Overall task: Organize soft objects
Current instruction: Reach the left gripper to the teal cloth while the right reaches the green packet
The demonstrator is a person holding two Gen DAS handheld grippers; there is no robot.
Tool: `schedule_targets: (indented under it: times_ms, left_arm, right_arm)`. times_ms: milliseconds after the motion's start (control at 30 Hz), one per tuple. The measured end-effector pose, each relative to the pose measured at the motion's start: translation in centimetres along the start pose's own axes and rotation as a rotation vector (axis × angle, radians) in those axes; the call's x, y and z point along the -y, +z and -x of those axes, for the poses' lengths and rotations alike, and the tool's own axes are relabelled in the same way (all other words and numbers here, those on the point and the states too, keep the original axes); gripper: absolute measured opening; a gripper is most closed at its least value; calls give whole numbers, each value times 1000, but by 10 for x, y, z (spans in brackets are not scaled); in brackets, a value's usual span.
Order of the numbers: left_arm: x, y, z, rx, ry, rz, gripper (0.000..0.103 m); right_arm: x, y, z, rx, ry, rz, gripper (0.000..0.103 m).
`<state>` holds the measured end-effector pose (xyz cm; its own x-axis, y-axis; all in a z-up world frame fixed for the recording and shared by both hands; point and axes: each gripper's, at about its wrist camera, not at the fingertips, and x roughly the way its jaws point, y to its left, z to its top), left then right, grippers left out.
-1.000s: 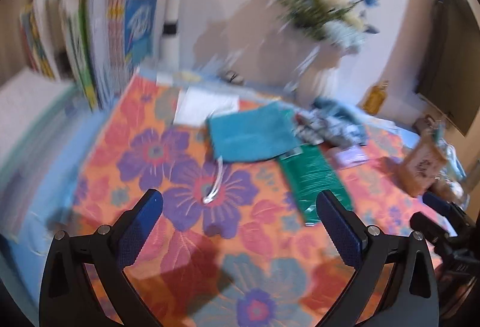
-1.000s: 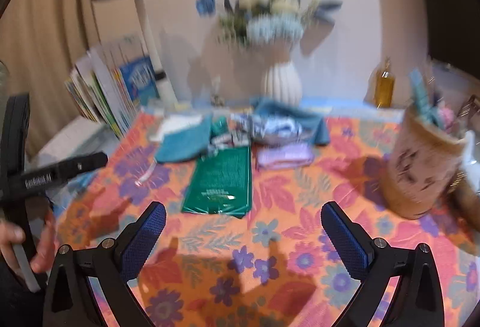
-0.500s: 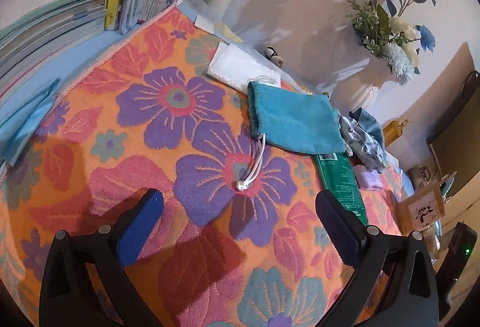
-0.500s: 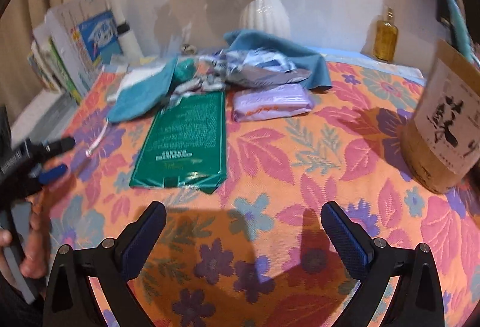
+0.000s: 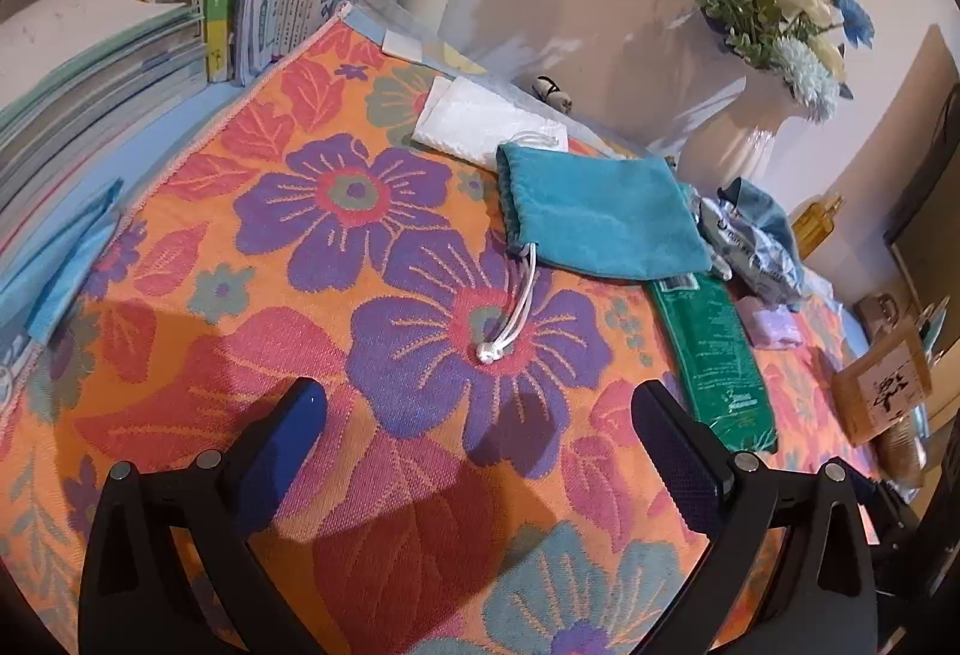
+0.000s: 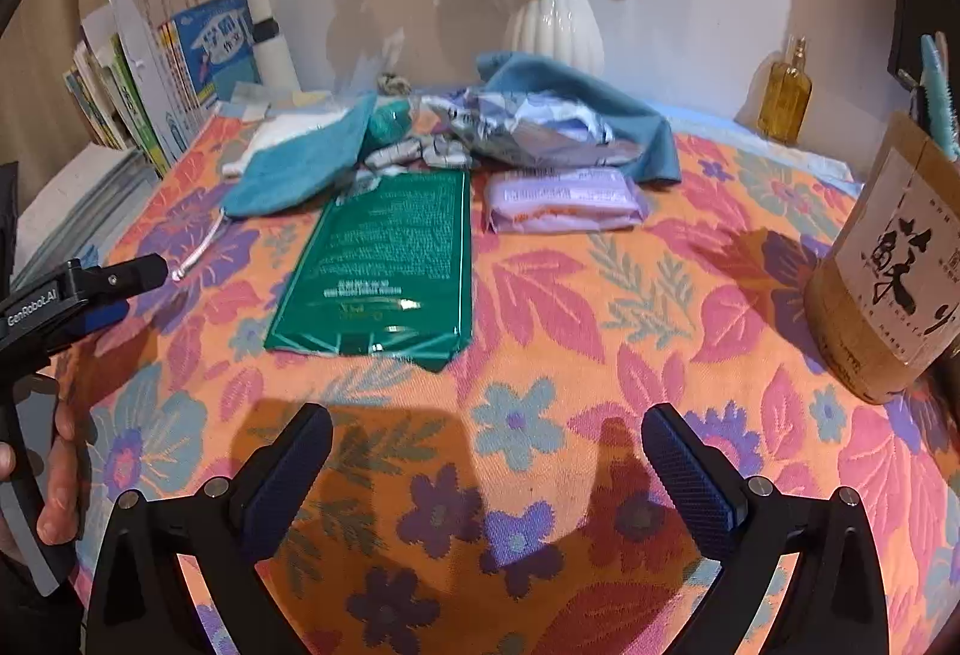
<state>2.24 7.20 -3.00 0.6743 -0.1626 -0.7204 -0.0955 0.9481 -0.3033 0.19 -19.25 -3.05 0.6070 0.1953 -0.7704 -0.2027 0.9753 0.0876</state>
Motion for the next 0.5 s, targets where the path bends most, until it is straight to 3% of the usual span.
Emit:
schedule_targets:
  times_ms: [233, 500]
  left_arm:
    - [0, 0, -1, 0, 9, -10, 102]
    - [-7, 1, 2, 7, -36, 25, 102]
  right_arm:
    - [-1, -1, -4, -23, -7, 7, 103]
    - [-8, -2, -2, -24, -34, 42, 103]
